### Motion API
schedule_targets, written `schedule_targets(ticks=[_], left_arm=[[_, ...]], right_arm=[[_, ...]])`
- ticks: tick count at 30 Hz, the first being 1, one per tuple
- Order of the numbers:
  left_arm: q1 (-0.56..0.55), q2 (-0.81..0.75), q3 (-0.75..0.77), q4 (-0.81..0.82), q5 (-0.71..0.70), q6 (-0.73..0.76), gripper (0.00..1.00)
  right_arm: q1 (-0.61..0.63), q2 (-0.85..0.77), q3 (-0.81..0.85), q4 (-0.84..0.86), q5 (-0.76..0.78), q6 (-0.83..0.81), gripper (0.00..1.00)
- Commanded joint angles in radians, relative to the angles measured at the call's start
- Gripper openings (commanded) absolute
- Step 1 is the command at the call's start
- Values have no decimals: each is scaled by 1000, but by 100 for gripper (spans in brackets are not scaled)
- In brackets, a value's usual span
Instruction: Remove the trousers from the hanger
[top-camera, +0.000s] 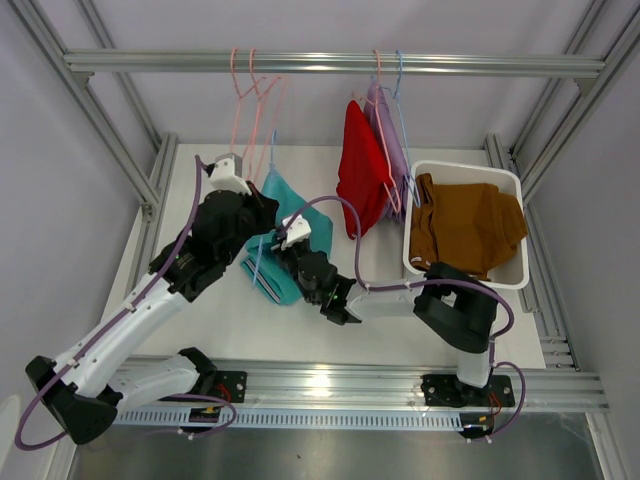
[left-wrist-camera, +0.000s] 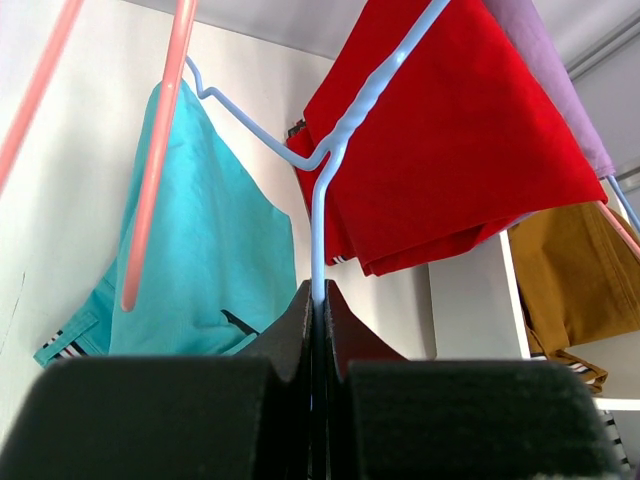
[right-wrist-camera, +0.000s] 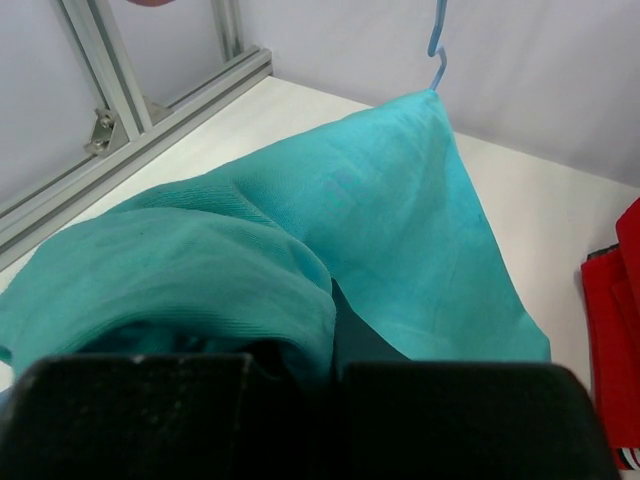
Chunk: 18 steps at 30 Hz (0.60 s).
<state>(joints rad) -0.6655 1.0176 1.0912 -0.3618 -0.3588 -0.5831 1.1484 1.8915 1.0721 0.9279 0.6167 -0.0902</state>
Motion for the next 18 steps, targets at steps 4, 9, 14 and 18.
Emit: schedule_targets(ticks=[4, 9, 14, 18], left_arm=[[3, 2, 21, 57, 24, 11, 1], [7, 9, 21, 58, 18, 9, 0], [7, 19, 18, 55, -6, 15, 0], [7, 24, 22, 52, -15, 19, 0]], right_arm=[[-6, -147, 45, -53, 29, -16, 0], [-4, -299, 91, -184, 37, -36, 0], [-6, -411, 103, -239, 46, -74, 0], [-9, -479, 104, -273, 70, -115, 0]])
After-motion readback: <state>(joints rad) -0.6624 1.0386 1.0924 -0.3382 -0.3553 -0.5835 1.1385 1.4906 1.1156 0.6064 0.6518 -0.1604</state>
